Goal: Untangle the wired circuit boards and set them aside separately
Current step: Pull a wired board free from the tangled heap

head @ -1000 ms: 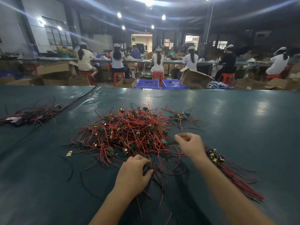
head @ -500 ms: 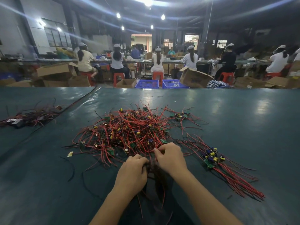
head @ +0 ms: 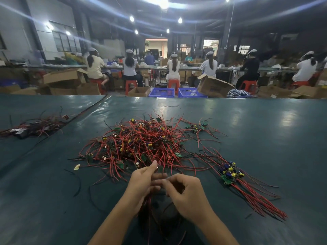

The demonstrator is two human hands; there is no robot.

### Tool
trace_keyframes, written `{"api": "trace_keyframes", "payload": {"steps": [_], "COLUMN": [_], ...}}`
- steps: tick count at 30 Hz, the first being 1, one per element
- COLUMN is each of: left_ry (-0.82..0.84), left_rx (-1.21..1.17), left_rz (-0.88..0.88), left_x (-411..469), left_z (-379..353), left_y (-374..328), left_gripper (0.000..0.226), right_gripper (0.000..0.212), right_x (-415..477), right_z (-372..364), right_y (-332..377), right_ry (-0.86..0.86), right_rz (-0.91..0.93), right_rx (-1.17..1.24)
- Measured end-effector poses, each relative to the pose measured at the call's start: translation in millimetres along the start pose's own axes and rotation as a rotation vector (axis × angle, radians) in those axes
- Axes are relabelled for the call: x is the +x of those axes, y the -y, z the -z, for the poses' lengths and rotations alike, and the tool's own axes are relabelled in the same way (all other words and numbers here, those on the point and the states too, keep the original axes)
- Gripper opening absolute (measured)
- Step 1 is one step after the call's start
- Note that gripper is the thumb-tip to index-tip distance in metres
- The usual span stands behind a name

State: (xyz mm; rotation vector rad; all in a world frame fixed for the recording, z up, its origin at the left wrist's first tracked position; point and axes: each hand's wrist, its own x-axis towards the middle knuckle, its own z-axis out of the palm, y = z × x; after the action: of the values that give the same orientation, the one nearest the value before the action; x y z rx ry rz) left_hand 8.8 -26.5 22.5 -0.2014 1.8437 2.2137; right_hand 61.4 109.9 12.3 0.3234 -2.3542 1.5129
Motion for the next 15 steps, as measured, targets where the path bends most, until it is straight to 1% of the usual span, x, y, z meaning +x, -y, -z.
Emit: {"api": "trace_keyframes", "payload": {"steps": [3, 5, 7, 8, 10, 12, 13, 15], "left_ry": [0.099, 0.173, 0.223, 0.234, 0.254, 0.280, 0.284, 0.260], "left_rx": [-0.238, -0.441, -0.604, -0.645, -0.641, -0.600, -0.587, -0.522], "left_rz": [0.114, 0.139, 0.131, 0.113, 0.050, -0.038, -0.079, -0.165], "left_x": [-2.2, -5.2, -8.7, -9.5, -11.5, -13.5, -13.8, -13.7], "left_z": [0.8, 1.6, 2.2, 2.4, 1.5, -0.9, -1.9, -2.7], "left_y": [-5.1, -10.2, -14.9, -16.4, -18.2, -19.8, -19.9, -19.0], "left_gripper": [0.030, 0.027, 0.030, 0.033, 0.036, 0.042, 0.044, 0.046], "right_gripper": [0.018, 0.019, 0.020, 0.016, 0.005, 0.017, 0.025, 0.047], "right_x": [-2.1, -1.7, 0.2, 1.9, 5.5, 6.8, 7.0, 6.8], "right_z": [1.5, 5.6, 13.0, 18.1, 29.7, 40.6, 45.0, 49.1], "right_y": [4.3, 6.5, 8.2, 9.5, 12.2, 13.3, 12.8, 11.8], "right_ry": [0.006, 0.005, 0.002, 0.003, 0.024, 0.022, -0.008, -0.057], "right_rz": [0.027, 0.019, -0.050, -0.125, -0.313, -0.456, -0.489, -0.499], "right_rx": [0.061, 0.106, 0.216, 0.335, 0.699, 1.073, 1.193, 1.306]}}
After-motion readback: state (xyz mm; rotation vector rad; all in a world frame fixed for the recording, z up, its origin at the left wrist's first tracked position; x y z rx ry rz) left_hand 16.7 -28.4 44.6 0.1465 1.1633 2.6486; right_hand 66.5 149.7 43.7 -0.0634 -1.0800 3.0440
